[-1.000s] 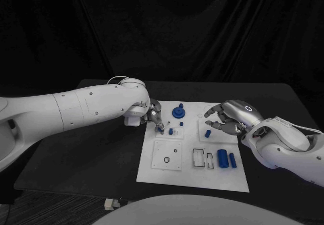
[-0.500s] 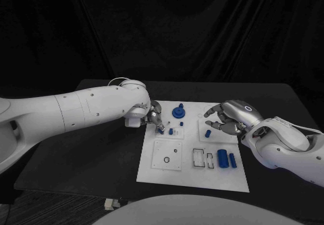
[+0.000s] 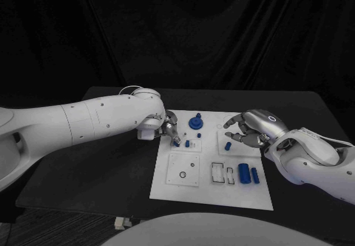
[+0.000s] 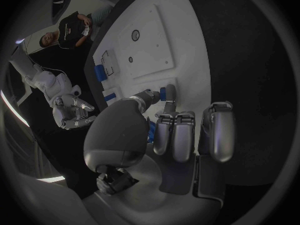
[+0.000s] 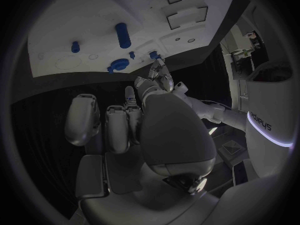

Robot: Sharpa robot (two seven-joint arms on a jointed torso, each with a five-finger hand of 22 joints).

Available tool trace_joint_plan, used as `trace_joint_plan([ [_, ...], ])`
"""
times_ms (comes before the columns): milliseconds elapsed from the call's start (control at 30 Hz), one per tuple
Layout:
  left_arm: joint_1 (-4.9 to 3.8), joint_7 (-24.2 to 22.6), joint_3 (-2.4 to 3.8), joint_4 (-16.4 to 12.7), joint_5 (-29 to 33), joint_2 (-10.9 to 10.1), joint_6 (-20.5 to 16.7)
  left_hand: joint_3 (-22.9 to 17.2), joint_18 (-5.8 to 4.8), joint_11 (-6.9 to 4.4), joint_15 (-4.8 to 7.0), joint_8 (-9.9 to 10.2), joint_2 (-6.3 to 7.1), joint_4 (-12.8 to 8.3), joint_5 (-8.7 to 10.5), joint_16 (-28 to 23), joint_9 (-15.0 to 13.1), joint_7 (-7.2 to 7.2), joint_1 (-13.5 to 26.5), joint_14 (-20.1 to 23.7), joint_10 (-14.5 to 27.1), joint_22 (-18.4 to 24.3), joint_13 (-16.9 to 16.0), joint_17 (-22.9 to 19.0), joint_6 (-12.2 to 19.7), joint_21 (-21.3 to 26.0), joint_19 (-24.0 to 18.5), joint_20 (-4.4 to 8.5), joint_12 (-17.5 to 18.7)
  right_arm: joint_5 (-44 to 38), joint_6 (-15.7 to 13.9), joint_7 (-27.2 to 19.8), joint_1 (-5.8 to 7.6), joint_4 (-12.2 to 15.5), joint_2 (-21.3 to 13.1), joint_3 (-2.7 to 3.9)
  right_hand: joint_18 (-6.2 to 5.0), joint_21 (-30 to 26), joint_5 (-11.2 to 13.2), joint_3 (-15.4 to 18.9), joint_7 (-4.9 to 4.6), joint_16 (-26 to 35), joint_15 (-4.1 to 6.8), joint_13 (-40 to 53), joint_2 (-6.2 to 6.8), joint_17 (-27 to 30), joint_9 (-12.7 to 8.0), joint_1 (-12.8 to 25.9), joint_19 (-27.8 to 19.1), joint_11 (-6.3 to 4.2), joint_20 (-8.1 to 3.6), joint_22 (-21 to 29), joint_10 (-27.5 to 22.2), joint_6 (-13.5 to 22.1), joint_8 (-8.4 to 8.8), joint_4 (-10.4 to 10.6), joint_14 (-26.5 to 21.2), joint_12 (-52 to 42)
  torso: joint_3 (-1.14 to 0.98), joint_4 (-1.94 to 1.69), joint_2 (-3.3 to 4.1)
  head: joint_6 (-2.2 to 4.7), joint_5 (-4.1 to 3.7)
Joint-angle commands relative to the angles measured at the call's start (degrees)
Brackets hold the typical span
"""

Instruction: Assemble the parts on the task board

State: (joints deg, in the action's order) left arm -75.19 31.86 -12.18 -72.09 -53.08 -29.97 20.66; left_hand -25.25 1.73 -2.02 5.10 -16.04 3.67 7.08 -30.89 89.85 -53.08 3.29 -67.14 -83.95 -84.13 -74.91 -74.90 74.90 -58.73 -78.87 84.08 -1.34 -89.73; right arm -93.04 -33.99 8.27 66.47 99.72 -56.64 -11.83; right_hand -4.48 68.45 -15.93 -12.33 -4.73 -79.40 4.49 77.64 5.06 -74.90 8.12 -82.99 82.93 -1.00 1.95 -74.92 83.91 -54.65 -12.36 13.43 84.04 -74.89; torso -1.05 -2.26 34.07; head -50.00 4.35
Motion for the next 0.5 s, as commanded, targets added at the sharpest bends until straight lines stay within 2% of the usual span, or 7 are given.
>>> trace_joint_plan([
  [33, 0.21, -0.26, 0.03, 0.11, 0.15, 0.14, 0.67, -8.18, 0.81, 0.46, -0.48, 0.03, -0.62, -8.59, 0.26, 0.15, 0.02, -0.43, -0.11, -6.05, -5.44, -11.71, -14.76, 15.1, -0.04, 0.34, 0.75, -0.41, 0.35, -0.17, 0.0, 0.18, -0.11, 0.06, -0.01, 0.03, 0.24, -0.24, -0.24, -0.07, 0.02, 0.33, -0.03, -1.46, -0.06, -1.33, -0.09, -0.51, -0.08, 0.28, -0.02, -9.38, 1.84, -0.41, 0.33, -0.26, 3.29, 0.2, -0.01, 0.02, -0.01, 0.0, 0.07],
  [333, 0.4, -0.22, 0.03, 0.2, 0.15, 0.21, 0.82, -8.07, 0.81, 0.48, -0.49, 0.07, -0.7, -8.66, 0.39, 0.15, 0.04, -0.41, -0.19, -6.05, -5.37, -11.7, -14.7, 15.1, 0.04, 0.37, 0.73, -0.42, 0.46, -0.1, 0.07, 0.14, -0.11, -0.03, 0.12, 0.03, 0.24, -0.24, -0.24, -0.07, 0.02, 0.33, -0.03, -1.46, -0.06, -1.33, -0.09, -0.51, -0.08, 0.28, -0.02, -9.38, 1.84, -0.41, 0.33, -0.26, 3.29, 0.2, -0.02, 0.01, 0.0, 0.0, 0.27],
  [467, 0.43, -0.2, 0.03, 0.26, 0.15, 0.24, 0.76, -7.31, 0.84, 0.59, -0.59, 0.18, -1.08, -8.71, 2.01, 0.15, 0.16, -0.34, -0.34, -6.05, -5.21, -11.65, -14.58, 15.1, 0.24, 0.56, 0.67, -0.51, 0.69, -0.09, 0.07, 0.13, -0.11, -0.02, 0.11, 0.03, 0.24, -0.24, -0.24, -0.07, 0.02, 0.33, -0.03, -1.46, -0.06, -1.33, -0.09, -0.51, -0.08, 0.28, -0.02, -9.38, 1.84, -0.41, 0.33, -0.26, 3.29, 0.2, 0.0, -0.02, -0.01, 0.0, 0.31],
  [500, 0.44, -0.21, 0.02, 0.28, 0.15, 0.26, 0.75, -6.86, 0.85, 0.63, -0.64, 0.29, -1.3, -8.71, 3.57, 0.15, 0.27, -0.34, -0.42, -6.05, -5.11, -11.63, -14.5, 15.1, 0.36, 0.63, 0.64, -0.57, 0.84, -0.09, 0.07, 0.14, -0.11, -0.01, 0.09, 0.03, 0.24, -0.24, -0.24, -0.07, 0.02, 0.33, -0.03, -1.46, -0.06, -1.33, -0.09, -0.51, -0.08, 0.28, -0.02, -9.38, 1.84, -0.41, 0.33, -0.26, 3.29, 0.2, -0.02, 0.0, -0.03, 0.0, 0.33],
])
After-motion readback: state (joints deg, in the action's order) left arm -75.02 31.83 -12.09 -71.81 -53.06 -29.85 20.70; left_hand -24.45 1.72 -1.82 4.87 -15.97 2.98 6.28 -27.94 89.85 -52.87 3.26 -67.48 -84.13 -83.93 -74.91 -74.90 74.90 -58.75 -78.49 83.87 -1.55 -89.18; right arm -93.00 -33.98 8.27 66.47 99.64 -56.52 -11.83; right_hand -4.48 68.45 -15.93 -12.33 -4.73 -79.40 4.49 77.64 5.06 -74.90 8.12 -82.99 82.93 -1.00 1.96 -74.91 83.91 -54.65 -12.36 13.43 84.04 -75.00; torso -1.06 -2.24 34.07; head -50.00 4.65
